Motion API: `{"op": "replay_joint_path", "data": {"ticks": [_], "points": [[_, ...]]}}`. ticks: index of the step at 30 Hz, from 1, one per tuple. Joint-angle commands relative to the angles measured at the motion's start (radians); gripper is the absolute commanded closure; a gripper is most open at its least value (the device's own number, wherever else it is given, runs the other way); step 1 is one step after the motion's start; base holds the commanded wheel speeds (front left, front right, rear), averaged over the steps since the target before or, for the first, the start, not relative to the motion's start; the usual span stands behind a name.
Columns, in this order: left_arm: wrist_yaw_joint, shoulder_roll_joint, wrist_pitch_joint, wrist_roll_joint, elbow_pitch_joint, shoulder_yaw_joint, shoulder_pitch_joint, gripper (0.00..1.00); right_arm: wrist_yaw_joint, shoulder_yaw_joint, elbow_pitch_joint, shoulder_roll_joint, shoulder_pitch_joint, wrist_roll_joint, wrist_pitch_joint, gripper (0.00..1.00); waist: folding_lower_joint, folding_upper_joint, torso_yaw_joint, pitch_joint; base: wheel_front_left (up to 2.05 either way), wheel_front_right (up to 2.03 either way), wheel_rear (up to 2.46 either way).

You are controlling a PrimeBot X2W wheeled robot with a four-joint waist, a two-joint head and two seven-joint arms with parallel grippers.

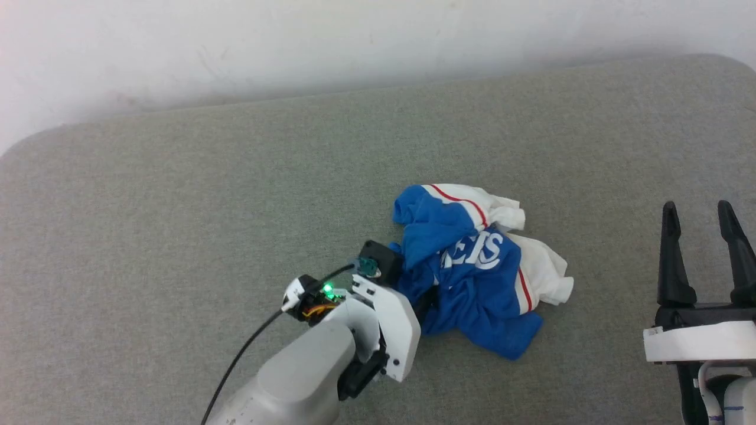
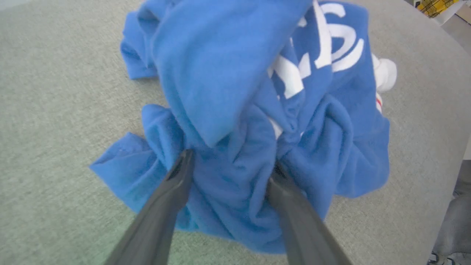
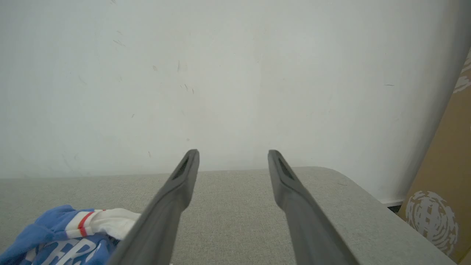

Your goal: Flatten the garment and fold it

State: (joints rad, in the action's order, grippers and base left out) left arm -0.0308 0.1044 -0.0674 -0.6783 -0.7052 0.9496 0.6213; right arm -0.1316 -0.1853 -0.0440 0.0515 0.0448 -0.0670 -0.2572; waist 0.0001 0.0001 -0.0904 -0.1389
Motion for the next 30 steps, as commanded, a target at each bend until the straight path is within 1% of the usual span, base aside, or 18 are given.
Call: {"op": "replay_joint_path", "data": {"ticks": [1,5,8,10,13,16,18,19,20,22,23,25,28,30], "points": [[0.009,-0.002,0.019,-0.005,-0.003,-0.010,0.016,0.00,0.001,0.001,0.003,-0.001,0.012,0.000,-0.005,0.00,-0.0001,-0.0001,0.011,0.013,0.00,0.00,0.00],[0.000,0.009,0.101,-0.033,0.039,-0.068,0.027,0.00,0.001,0.000,0.007,-0.001,0.001,0.000,-0.005,0.00,-0.0001,-0.0001,0.026,0.040,0.00,0.00,0.00],[-0.029,0.046,0.172,-0.045,0.113,-0.116,0.010,0.00,0.001,0.000,0.008,-0.001,-0.010,-0.001,-0.005,0.00,-0.0001,-0.0001,0.038,0.055,0.00,0.00,0.00],[-0.062,0.083,0.218,-0.051,0.176,-0.154,-0.018,0.00,0.001,0.002,0.008,-0.001,-0.016,-0.003,-0.005,0.00,-0.0001,-0.0001,0.044,0.061,0.00,0.00,0.00],[-0.121,0.154,0.271,-0.057,0.282,-0.210,-0.086,0.00,0.001,0.006,0.008,-0.001,-0.024,-0.006,-0.005,0.00,-0.0001,-0.0001,0.049,0.063,0.00,0.00,0.00],[-0.193,0.231,0.309,-0.044,0.407,-0.275,-0.176,0.00,0.001,0.008,0.007,-0.001,-0.030,-0.011,-0.005,0.00,-0.0001,-0.0001,0.055,0.057,0.00,0.00,0.00],[-0.243,0.272,0.323,-0.033,0.496,-0.335,-0.248,0.00,0.001,0.009,0.007,-0.001,-0.034,-0.013,-0.005,0.00,-0.0001,-0.0001,0.059,0.051,0.00,0.00,0.00],[-0.252,0.291,0.326,-0.017,0.547,-0.358,-0.284,0.00,0.001,0.009,0.007,-0.001,-0.035,-0.014,-0.005,0.00,-0.0001,-0.0001,0.061,0.048,0.00,0.00,0.00],[-0.251,0.300,0.328,0.001,0.610,-0.393,-0.320,0.00,0.001,0.007,0.007,-0.001,-0.037,-0.015,-0.005,0.00,-0.0001,-0.0001,0.064,0.045,0.00,0.00,0.00],[-0.261,0.318,0.328,0.074,0.712,-0.465,-0.408,0.00,0.001,0.007,0.009,-0.001,-0.040,-0.018,-0.005,0.00,-0.0001,-0.0001,0.070,0.039,0.00,0.00,0.00],[-0.263,0.320,0.329,0.108,0.749,-0.497,-0.454,0.00,0.001,0.008,0.011,-0.001,-0.042,-0.019,-0.005,0.00,-0.0001,-0.0001,0.072,0.038,0.00,0.00,0.00],[-0.267,0.299,0.329,0.157,0.813,-0.567,-0.544,0.00,0.001,0.011,0.014,-0.001,-0.047,-0.020,-0.005,0.00,-0.0001,-0.0001,0.075,0.037,0.00,0.00,0.00],[-0.251,0.261,0.329,0.227,0.865,-0.649,-0.656,0.00,0.001,0.013,0.020,-0.001,-0.061,-0.022,-0.005,0.00,-0.0001,-0.0001,0.082,0.038,0.00,0.00,0.00],[-0.232,0.232,0.329,0.269,0.877,-0.688,-0.712,0.00,0.001,0.013,0.032,-0.001,-0.072,-0.025,-0.005,0.00,-0.0001,-0.0001,0.088,0.042,0.00,0.00,0.00]]}}
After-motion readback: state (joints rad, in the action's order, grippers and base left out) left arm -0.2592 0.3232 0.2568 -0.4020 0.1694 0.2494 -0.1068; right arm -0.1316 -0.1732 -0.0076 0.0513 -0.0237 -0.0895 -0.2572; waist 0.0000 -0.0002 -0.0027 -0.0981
